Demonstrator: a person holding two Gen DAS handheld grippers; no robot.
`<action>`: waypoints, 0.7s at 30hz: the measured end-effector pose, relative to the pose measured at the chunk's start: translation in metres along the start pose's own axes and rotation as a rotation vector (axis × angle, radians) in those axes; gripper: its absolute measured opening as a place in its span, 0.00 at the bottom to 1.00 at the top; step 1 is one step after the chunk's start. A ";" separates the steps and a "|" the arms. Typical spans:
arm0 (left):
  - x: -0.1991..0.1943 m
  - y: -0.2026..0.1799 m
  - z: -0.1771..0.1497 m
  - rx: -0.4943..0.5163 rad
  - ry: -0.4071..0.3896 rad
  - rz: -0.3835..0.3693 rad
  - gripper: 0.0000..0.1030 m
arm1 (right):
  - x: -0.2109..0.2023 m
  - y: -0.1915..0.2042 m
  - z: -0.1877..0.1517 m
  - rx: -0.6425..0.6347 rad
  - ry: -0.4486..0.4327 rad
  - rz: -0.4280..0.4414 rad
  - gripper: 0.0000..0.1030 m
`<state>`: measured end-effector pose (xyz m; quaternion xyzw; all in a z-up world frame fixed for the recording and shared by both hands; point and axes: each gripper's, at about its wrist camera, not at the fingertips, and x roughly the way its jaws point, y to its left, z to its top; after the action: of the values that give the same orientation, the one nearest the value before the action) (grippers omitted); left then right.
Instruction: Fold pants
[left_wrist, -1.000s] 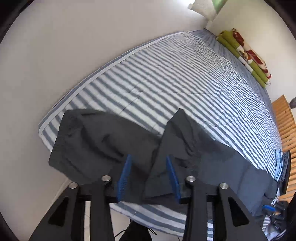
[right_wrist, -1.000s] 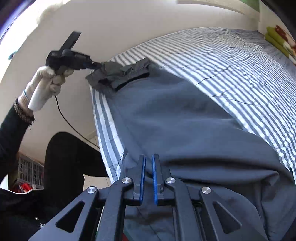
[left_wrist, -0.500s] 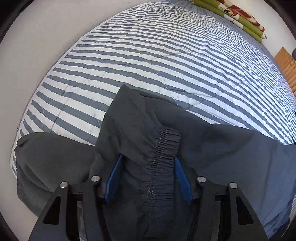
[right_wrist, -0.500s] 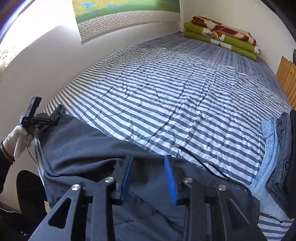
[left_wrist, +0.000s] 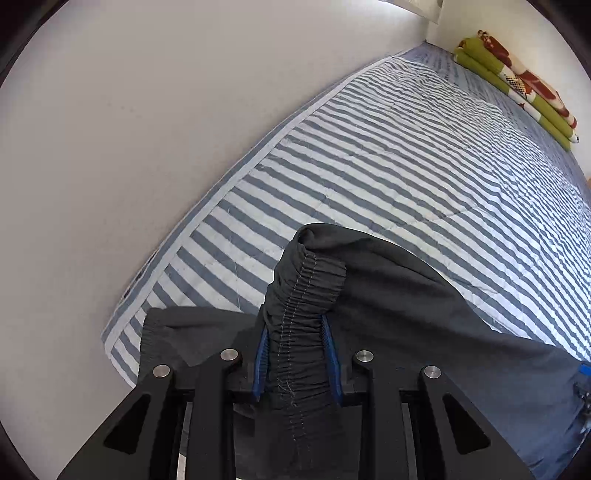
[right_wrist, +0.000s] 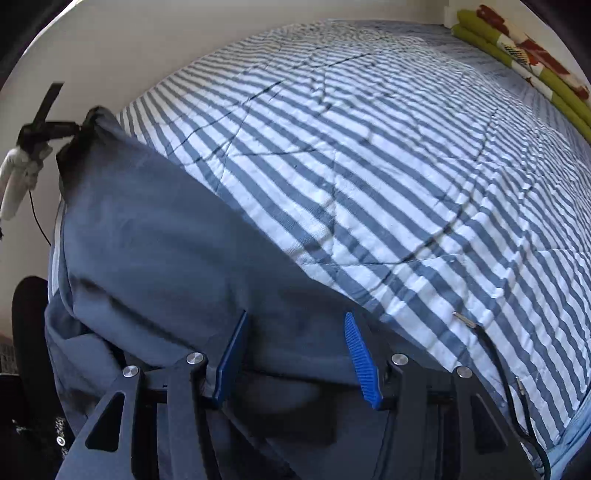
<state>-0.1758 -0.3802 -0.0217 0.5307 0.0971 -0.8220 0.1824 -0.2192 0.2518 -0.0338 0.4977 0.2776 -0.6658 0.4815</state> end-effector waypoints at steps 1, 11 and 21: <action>-0.004 -0.003 0.005 0.008 -0.020 0.015 0.26 | 0.005 0.005 -0.001 -0.024 0.009 -0.025 0.48; -0.039 -0.022 0.084 0.000 -0.170 -0.020 0.25 | -0.059 0.010 0.015 -0.001 -0.218 -0.247 0.02; 0.013 -0.068 0.169 -0.066 -0.118 -0.065 0.41 | -0.044 -0.051 0.084 0.108 -0.222 -0.311 0.04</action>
<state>-0.3494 -0.3805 0.0352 0.4716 0.1304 -0.8536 0.1786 -0.2975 0.2160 0.0305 0.3975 0.2600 -0.7970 0.3732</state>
